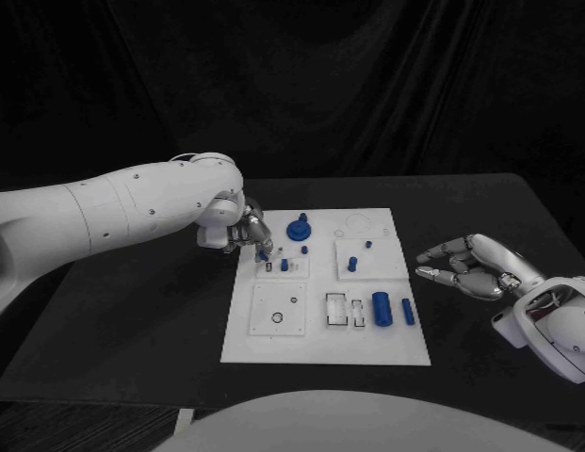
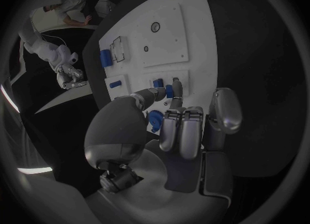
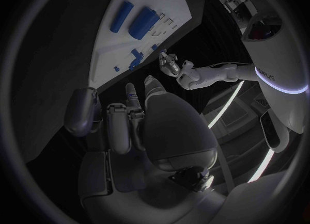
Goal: Assemble the parts on the task board
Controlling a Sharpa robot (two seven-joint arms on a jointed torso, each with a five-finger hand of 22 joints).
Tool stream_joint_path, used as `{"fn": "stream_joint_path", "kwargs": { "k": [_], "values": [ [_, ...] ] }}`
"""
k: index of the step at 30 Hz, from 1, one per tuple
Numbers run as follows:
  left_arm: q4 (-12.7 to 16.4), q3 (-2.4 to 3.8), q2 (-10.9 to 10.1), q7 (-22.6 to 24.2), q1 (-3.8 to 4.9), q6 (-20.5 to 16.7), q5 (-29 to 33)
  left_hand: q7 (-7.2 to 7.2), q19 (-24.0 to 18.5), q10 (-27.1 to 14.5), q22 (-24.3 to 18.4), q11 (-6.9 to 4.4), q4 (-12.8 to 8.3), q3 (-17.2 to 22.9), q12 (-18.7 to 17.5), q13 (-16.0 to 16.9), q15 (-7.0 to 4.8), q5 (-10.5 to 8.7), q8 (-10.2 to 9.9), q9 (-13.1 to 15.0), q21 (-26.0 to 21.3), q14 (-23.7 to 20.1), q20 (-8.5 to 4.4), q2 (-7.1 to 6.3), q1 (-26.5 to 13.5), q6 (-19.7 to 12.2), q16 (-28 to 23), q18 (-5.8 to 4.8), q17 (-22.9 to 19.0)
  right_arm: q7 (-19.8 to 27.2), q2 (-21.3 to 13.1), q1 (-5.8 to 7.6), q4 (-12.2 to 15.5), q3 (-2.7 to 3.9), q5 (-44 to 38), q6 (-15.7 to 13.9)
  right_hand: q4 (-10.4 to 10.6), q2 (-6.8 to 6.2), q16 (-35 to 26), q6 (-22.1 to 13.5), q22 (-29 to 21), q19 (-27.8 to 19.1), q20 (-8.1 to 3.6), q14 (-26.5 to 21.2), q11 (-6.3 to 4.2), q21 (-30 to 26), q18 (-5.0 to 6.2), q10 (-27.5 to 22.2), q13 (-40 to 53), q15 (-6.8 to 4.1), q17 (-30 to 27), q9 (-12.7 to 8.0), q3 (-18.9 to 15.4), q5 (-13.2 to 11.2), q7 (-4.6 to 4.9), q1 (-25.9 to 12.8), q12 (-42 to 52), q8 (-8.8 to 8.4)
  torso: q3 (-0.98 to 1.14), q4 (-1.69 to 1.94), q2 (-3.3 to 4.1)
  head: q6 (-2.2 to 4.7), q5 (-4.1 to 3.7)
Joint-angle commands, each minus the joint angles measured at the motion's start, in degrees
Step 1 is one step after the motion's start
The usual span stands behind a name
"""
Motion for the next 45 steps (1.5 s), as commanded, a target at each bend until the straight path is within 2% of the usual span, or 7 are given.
{"fn": "stream_joint_path", "kwargs": {
  "k": [1, 9, 21, 31, 45],
  "values": [
    [-0.3, 0.05, 0.3, -0.2, -0.31, 0.3, 1.1, 0.15, -0.5, 6.0, 8.6, 0.41, -3.6, 3.1, 0.2, 15.1, 0.41, -0.26, -0.3, -0.1, -0.2, 5.8, 0.0, 0.12, -0.5, -0.5, 0.2, 0.51, 15.1, -0.8, 0.0, -0.19, 0.0, 0.03, 0.0, 0.4, 0.1, 0.04, -0.2, 0.4, 8.6, -0.2, 0.35, 4.2, 0.23, -0.3, 0.36, 4.3, 13.1, 0.31, 8.5, 0.0, 0.3, 0.2, 0.2, 0.4, -0.3, -0.38, 0.01, 0.05, -0.06, -0.01, 0.06],
    [0.3, 0.05, 0.5, 1.7, -1.39, -3.8, -4.5, 0.25, -0.4, 6.0, 8.6, 0.58, -3.7, 2.4, 0.2, 15.1, 0.58, -1.37, -0.6, -0.3, 0.0, 5.8, 0.14, 0.49, -1.4, -0.6, 0.2, 0.45, 15.1, -0.8, 0.0, -0.29, 0.1, 0.03, 0.0, 0.4, 0.1, 0.04, -0.2, 0.4, 8.7, -0.2, 0.35, 4.1, 0.24, -0.3, 0.36, 4.2, 13.0, 0.32, 8.5, -0.1, 0.4, 0.3, 0.22, 0.5, -0.4, -0.39, -0.03, 0.02, -0.06, -0.01, 0.22],
    [0.9, 0.04, 0.4, 2.5, -2.43, -6.5, -6.1, 0.24, -0.3, 6.0, 8.7, 0.58, -3.6, 2.3, 0.2, 15.1, 0.6, -1.61, -0.7, -0.4, 0.2, 5.8, 0.17, 0.63, -1.6, -0.6, 0.2, 0.42, 15.1, -0.8, 0.0, -0.36, 0.0, 0.02, 0.0, 0.6, 0.1, 0.02, -0.3, 0.4, 8.6, -0.2, 0.36, 4.1, 0.25, -0.4, 0.38, 4.2, 13.0, 0.33, 8.4, -0.1, 0.4, 0.3, 0.23, 0.5, -0.4, -0.41, 0.02, 0.04, -0.06, -0.01, 0.26],
    [0.8, 0.04, 0.6, 2.7, -2.73, -6.7, -6.2, 0.23, -0.4, 6.0, 8.6, 0.58, -3.6, 2.2, 0.2, 15.1, 0.6, -1.71, -0.7, -0.4, 0.0, 5.8, 0.19, 0.77, -1.7, -0.6, 0.2, 0.46, 15.1, -1.0, 0.2, -0.39, -0.1, 0.02, 0.0, 1.0, 0.1, 0.01, -0.4, 0.4, 8.6, -0.2, 0.38, 4.1, 0.27, -0.5, 0.4, 4.2, 13.0, 0.34, 8.4, -0.1, 0.4, 0.4, 0.24, 0.6, -0.4, -0.42, 0.03, 0.01, -0.08, -0.01, 0.47],
    [0.9, 0.04, 0.5, 2.4, -3.74, -5.9, -6.2, 0.21, -0.5, 6.0, 8.6, 0.56, -3.7, 2.2, 0.2, 15.1, 0.6, -1.7, -0.7, -0.4, -0.1, 5.8, 0.2, 0.9, -1.6, -0.6, 0.2, 0.5, 15.1, -1.3, 0.2, -0.4, -0.2, 0.02, 0.0, 1.4, 0.1, 0.0, -0.4, 0.4, 8.6, -0.2, 0.39, 4.1, 0.28, -0.5, 0.4, 4.1, 12.9, 0.36, 8.3, -0.1, 0.4, 0.5, 0.25, 0.6, -0.5, -0.42, 0.0, 0.03, -0.05, -0.01, 0.65]
  ]
}}
